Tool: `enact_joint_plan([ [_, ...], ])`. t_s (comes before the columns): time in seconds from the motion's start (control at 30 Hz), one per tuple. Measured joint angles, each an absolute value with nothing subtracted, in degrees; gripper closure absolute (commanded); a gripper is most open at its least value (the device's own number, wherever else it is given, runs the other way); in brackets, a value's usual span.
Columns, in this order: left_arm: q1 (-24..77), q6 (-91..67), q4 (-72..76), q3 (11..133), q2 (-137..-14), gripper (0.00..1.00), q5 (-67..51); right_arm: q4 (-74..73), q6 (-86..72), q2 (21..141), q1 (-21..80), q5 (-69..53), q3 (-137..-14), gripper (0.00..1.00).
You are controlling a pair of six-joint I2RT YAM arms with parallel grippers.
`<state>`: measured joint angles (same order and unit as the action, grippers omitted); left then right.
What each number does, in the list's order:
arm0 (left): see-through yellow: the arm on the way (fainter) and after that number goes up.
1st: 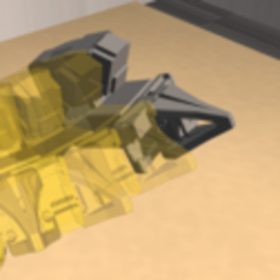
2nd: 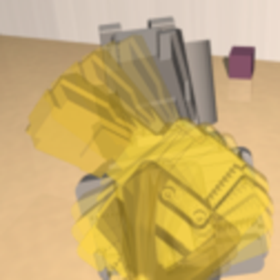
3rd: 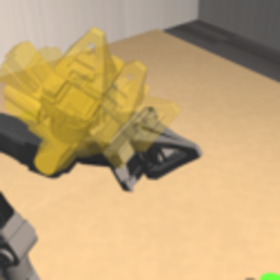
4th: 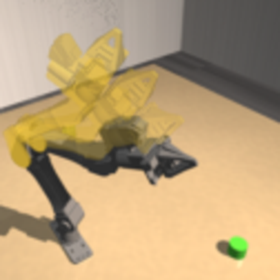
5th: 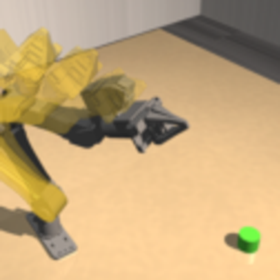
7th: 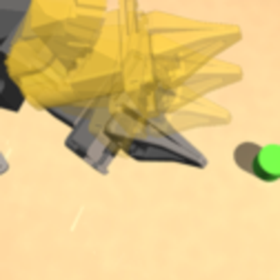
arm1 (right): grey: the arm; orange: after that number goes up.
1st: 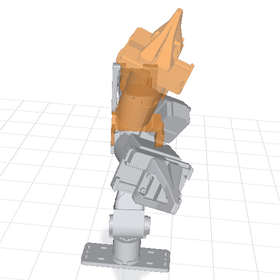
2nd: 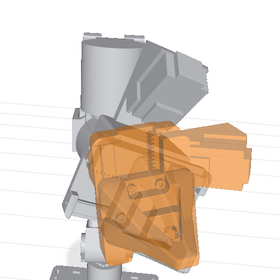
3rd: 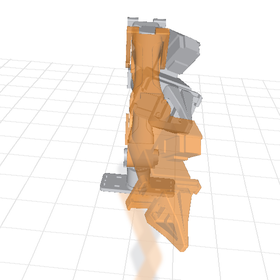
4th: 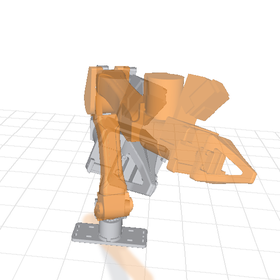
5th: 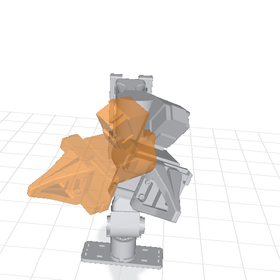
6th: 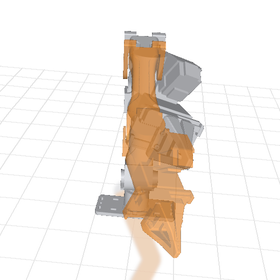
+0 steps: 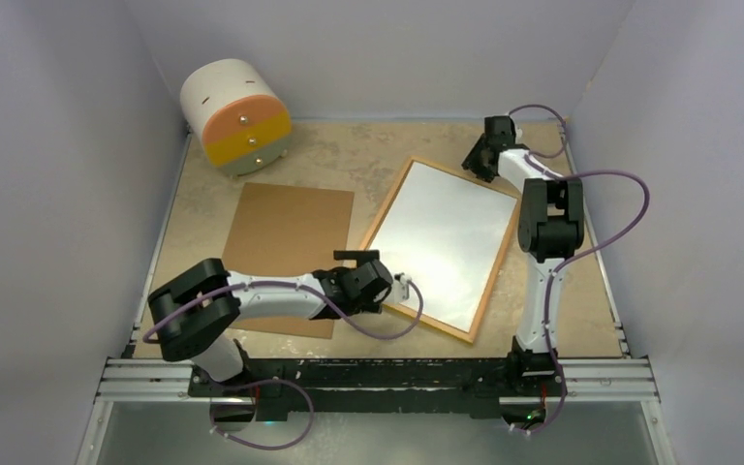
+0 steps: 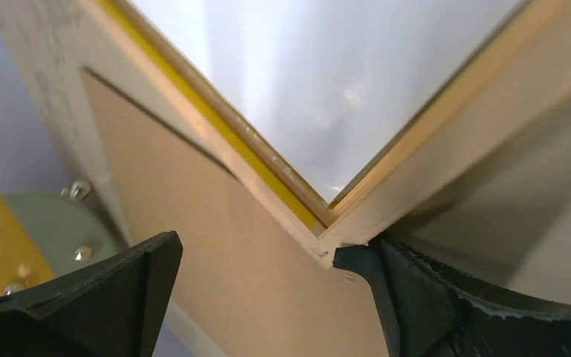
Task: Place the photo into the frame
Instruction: Adjust the photo frame at the center of the board.
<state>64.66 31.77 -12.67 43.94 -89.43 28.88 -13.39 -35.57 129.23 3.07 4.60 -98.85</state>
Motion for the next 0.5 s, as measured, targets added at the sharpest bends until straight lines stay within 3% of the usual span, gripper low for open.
enact_joint_plan([
  [0.3,46.7,37.0,-5.9,52.5,-100.9,0.0,37.0,-8.3,-39.7,118.6,-1.5,11.0,-81.4,0.58],
  [0.5,39.8,37.2,-5.4,60.3,-107.8,0.0,39.2,-5.7,-44.3,110.4,-2.5,16.7,-69.3,0.58],
])
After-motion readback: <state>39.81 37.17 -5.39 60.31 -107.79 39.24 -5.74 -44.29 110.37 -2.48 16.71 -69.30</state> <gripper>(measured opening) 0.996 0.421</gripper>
